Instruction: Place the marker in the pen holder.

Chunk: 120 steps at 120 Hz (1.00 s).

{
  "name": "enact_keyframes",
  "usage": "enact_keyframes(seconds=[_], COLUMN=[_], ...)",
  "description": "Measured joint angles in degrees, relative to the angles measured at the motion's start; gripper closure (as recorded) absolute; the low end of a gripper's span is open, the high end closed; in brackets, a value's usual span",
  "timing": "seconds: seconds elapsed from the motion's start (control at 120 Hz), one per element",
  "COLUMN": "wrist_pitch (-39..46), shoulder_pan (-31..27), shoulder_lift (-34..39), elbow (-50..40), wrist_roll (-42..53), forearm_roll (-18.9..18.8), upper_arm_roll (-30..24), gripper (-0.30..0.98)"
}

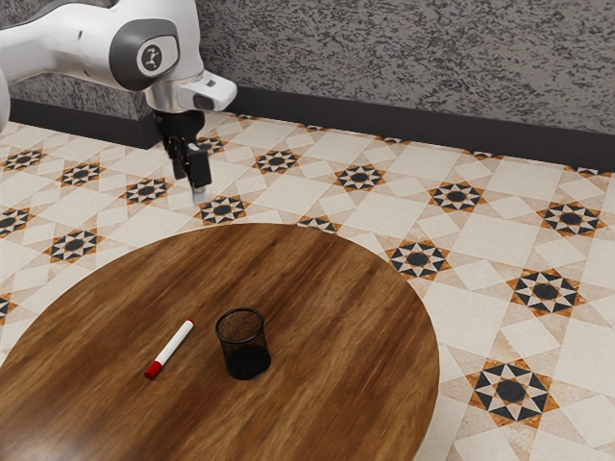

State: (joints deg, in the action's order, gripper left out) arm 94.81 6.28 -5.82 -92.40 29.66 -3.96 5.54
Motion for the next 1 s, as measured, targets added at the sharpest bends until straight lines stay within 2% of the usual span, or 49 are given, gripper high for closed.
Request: enact_keyframes(seconds=[0.2, 0.258, 0.342, 0.4, 0.567, 0.667, 0.842, 1.0], wrist_pitch=[0.1, 0.8, 7.0, 11.2, 19.1, 23.9, 28.1, 34.8], shoulder_pan=[-0.1, -0.3, 0.5, 0.8, -1.7, -1.0, -0.6, -3.5], shoulder_lift=[0.4, 1.2, 3.0, 3.0, 2.3, 2.2, 0.4, 0.4], elbow=[-0.2, -2.9, -15.2, -19.5, -24.7, -28.8, -30.2, -34.6], wrist_roll=[4.3, 4.3, 3.3, 2.7, 0.9, -3.0, -8.7, -13.6], forearm_roll=[-0.1, -0.1, 0.4, 1.1, 1.9, 2.1, 2.5, 2.7], upper_arm_roll=[0.0, 0.2, 1.8, 3.6, 4.5, 4.6, 4.3, 4.4], gripper=[0.00, 0.00, 0.00, 0.00, 0.00, 0.00, 0.00, 0.00])
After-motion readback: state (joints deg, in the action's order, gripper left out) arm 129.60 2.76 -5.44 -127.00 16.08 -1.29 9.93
